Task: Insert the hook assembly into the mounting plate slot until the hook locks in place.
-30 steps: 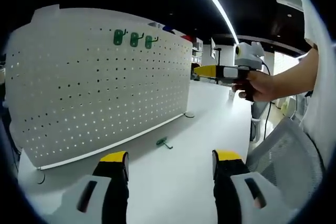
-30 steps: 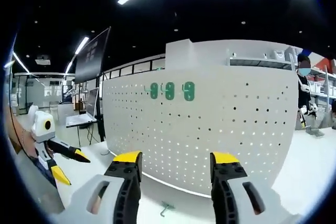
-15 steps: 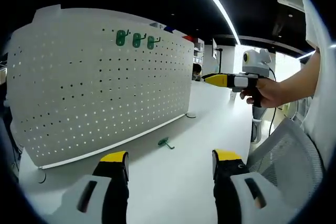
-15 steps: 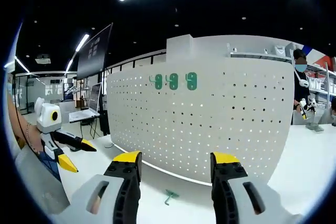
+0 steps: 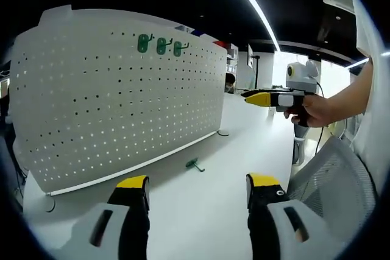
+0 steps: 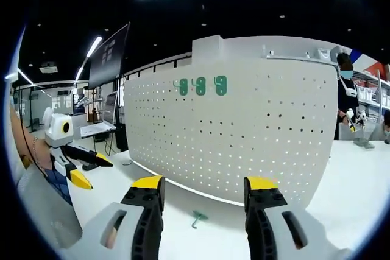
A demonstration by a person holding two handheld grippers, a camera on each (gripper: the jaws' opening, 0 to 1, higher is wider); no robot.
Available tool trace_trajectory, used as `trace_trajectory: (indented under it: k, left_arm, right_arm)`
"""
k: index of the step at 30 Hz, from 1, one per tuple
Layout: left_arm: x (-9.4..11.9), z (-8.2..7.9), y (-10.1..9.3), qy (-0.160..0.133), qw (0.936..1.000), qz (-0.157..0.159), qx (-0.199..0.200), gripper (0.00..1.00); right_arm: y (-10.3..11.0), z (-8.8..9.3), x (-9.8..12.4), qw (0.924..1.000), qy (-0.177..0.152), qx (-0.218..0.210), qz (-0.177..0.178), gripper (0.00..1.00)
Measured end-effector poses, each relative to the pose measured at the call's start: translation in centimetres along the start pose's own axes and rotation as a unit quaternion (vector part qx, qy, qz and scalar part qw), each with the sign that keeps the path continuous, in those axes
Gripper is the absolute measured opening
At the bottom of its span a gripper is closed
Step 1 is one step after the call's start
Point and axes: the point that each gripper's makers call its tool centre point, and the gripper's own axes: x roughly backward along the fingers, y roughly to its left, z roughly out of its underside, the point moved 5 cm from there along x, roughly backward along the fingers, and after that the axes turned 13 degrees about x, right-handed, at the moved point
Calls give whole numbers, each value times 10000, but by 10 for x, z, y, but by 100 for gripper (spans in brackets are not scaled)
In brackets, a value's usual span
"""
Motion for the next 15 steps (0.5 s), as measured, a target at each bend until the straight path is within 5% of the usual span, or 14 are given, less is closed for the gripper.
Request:
trace_trajectory:
  k: [15]
  left_arm:
    - [1, 5, 1, 31, 10000, -25, 29, 66]
  right_arm:
    - [13, 37, 20, 9970, 725, -237, -107, 53]
